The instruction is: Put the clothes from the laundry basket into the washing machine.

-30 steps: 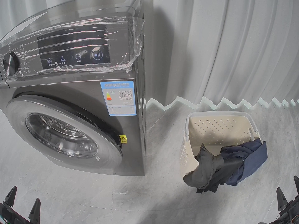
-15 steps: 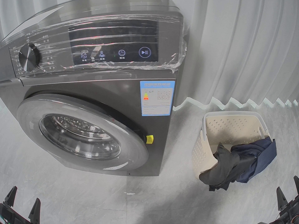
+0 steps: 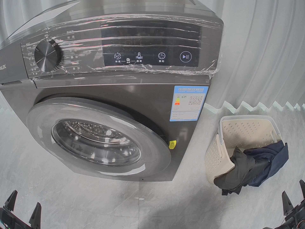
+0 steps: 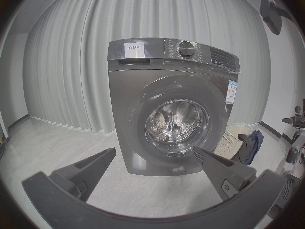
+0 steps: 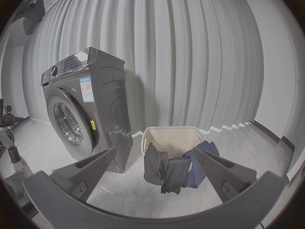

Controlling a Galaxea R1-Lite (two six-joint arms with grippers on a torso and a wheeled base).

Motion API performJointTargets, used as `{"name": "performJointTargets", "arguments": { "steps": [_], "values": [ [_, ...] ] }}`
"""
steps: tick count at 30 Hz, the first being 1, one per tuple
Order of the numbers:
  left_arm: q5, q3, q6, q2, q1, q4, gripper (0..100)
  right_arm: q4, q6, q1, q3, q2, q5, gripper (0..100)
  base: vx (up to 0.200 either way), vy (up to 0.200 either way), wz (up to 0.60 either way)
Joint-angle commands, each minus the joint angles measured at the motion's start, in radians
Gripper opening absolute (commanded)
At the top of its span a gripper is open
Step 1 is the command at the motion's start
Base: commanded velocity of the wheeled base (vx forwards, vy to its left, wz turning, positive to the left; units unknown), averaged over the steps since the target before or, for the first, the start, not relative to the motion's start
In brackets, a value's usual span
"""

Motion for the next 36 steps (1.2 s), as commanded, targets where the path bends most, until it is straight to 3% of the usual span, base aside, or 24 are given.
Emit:
{"name": "performJointTargets", "arguments": {
  "steps": [1,8,26,36],
  "values": [
    [0.000,0.016,0.000,-0.018,0.000,0.000,100,0.000,0.000,-0.001,0.016,-0.016,0.001,100,0.000,0.000,0.00],
    [0.000,0.016,0.000,-0.018,0.000,0.000,100,0.000,0.000,-0.001,0.016,-0.016,0.001,100,0.000,0.000,0.00],
    [0.000,0.016,-0.002,-0.018,-0.002,0.000,100,0.000,0.000,-0.001,0.016,-0.016,0.001,100,0.000,0.200,0.00],
    [0.000,0.016,-0.002,-0.018,0.000,0.000,100,0.000,0.000,-0.001,0.016,-0.016,0.001,100,0.000,0.000,0.00]
  ]
}}
